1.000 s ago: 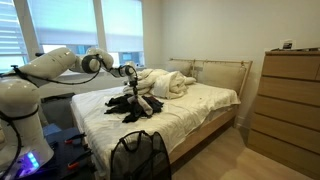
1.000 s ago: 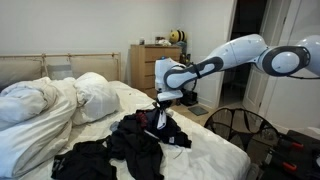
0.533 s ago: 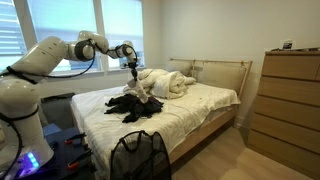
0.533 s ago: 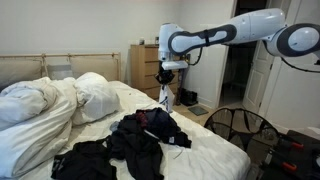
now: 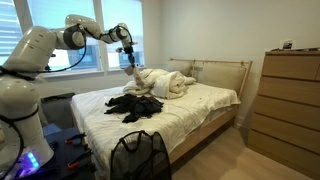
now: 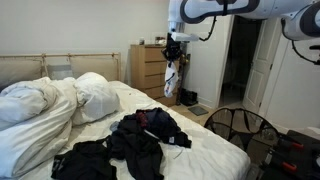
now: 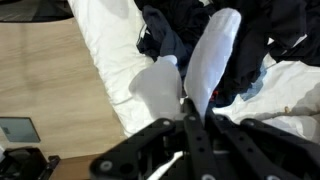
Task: Drop socks and a tank top in the laundry basket
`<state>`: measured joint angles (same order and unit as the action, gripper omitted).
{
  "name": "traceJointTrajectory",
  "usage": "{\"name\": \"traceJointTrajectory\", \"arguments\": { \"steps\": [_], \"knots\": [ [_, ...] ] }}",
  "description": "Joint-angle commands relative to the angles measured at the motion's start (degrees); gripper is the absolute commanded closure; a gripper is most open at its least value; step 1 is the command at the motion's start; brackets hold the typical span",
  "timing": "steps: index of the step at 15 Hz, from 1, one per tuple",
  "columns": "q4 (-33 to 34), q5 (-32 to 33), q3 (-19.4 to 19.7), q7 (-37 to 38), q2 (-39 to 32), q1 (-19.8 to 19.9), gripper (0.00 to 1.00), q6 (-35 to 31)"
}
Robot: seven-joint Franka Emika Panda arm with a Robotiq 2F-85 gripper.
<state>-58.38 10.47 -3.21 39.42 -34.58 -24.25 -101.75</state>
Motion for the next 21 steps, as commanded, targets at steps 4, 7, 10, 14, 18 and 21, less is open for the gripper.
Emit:
{"name": "traceJointTrajectory", "arguments": {
  "steps": [4,7,10,14,18,21],
  "knots": [
    [-20.3,-1.0,0.3,-1.4,17.4,3.2,0.98,5.1],
    [-28.7,-1.4,1.0,-1.9,24.0,5.6,0.98,6.2],
    [-37.4,-2.1,0.5,-3.7,30.3,9.8,0.98,7.7],
    [-49.8,-1.6,1.1,-6.2,39.1,14.8,0.98,7.8],
    [-59.0,-1.4,1.6,-8.0,46.4,19.5,0.98,7.6],
    [-64.1,-1.3,2.0,-9.7,50.4,22.5,0.98,7.6]
  ]
}}
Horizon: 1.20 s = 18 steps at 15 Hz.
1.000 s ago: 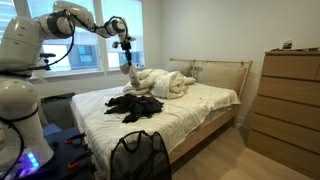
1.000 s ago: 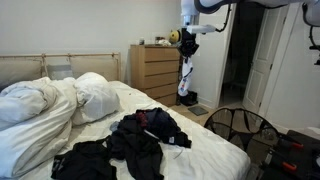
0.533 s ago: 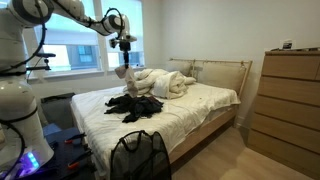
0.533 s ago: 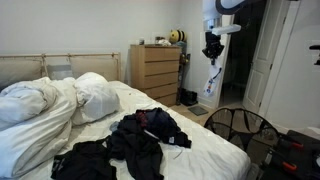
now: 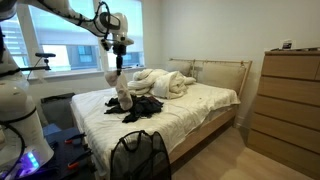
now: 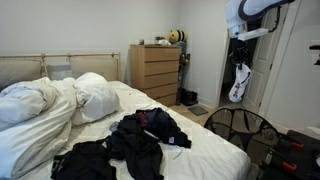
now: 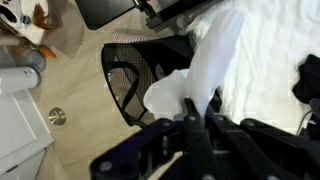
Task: Drop socks and a tank top in the laundry basket
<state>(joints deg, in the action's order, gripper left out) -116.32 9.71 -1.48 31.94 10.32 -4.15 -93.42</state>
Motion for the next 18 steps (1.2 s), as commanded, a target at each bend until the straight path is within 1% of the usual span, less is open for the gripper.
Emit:
{"name": "traceJointTrajectory", "arguments": {
  "steps": [1,4,6,7,9,12,16,17,18],
  "knots": [
    [-7.3,-0.3,0.4,-2.5,6.6,3.3,0.98,-0.7],
    [-10.7,1.9,0.8,-2.1,9.2,6.1,0.98,-2.1],
    [-12.9,4.8,1.2,-0.8,10.2,8.1,0.98,-4.7],
    [-14.2,7.4,1.3,-0.2,10.7,9.2,0.98,-7.5],
    [-16.1,10.3,2.1,0.2,10.2,11.3,0.98,-11.6],
    [-18.6,11.6,3.5,0.0,9.6,13.6,0.98,-15.8],
    [-21.5,13.5,4.2,0.8,9.7,15.7,0.98,-20.0],
    [-21.9,13.8,4.3,0.9,9.8,16.1,0.68,-20.3],
    [-22.4,14.1,4.2,1.3,9.9,16.4,0.66,-20.7]
  ]
}}
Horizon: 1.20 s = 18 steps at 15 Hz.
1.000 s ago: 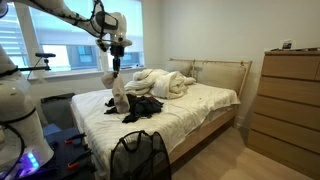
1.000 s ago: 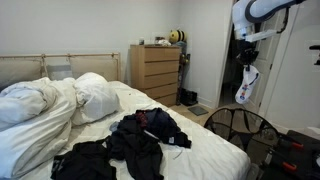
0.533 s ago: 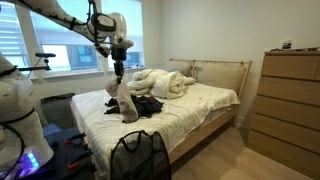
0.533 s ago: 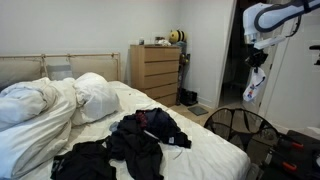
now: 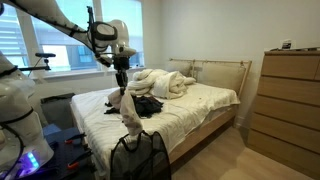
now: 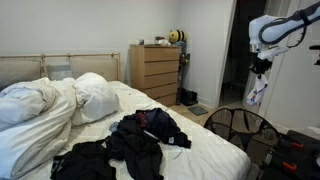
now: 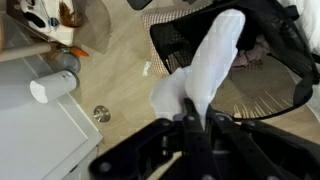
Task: Drop socks and a tank top in the laundry basket
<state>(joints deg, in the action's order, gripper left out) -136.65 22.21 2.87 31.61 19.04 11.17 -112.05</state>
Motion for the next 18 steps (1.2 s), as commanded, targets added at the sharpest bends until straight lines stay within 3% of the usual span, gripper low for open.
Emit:
{"name": "traceJointTrajectory", "arguments": {
  "steps": [1,6,9,14,18],
  "knots": [
    [-2.5,1.9,-0.1,1.6,1.6,1.3,0.6,-2.3],
    [-5.1,3.1,0.9,-0.3,5.4,2.8,0.22,-2.4],
    [-4.8,0.1,0.4,-5.1,7.0,0.7,0.0,-1.0],
    [-2.2,-7.9,-4.4,-12.2,4.4,-7.1,0.0,-2.4],
    [1.6,-11.2,-10.1,-11.6,-3.4,-12.8,0.0,-5.9]
  ]
}}
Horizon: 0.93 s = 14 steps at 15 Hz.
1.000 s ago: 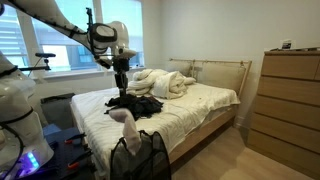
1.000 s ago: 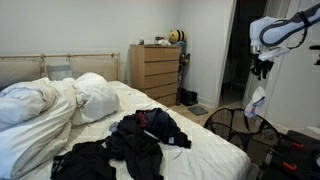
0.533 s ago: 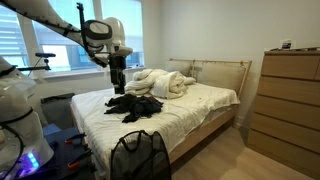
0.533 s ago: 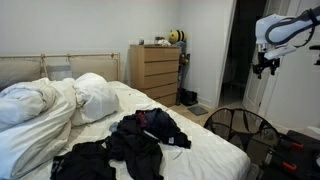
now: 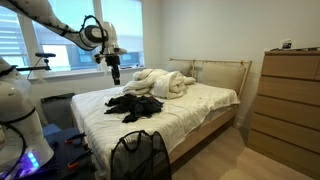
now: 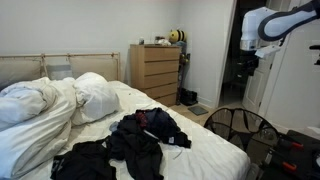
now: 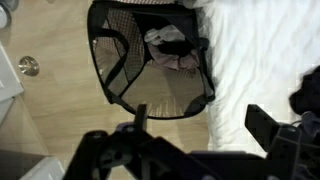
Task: Drop socks and a tank top in the laundry basket
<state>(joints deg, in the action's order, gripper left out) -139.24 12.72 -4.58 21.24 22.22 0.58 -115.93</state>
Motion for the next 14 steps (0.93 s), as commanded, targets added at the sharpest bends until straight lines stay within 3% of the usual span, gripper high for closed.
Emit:
{"name": "traceJointTrajectory", "arguments": {
  "steps": [1,4,8,14],
  "knots": [
    [5.5,-1.8,-3.7,-1.3,-8.8,-3.1,0.0,-2.7],
    [9.5,0.5,-6.2,-0.3,-15.1,-4.8,0.0,-5.6],
    [13.8,6.2,-7.0,2.2,-23.4,-6.4,0.0,-15.6],
    [25.4,17.8,-3.9,9.7,-39.6,-12.0,0.0,-22.7]
  ]
}}
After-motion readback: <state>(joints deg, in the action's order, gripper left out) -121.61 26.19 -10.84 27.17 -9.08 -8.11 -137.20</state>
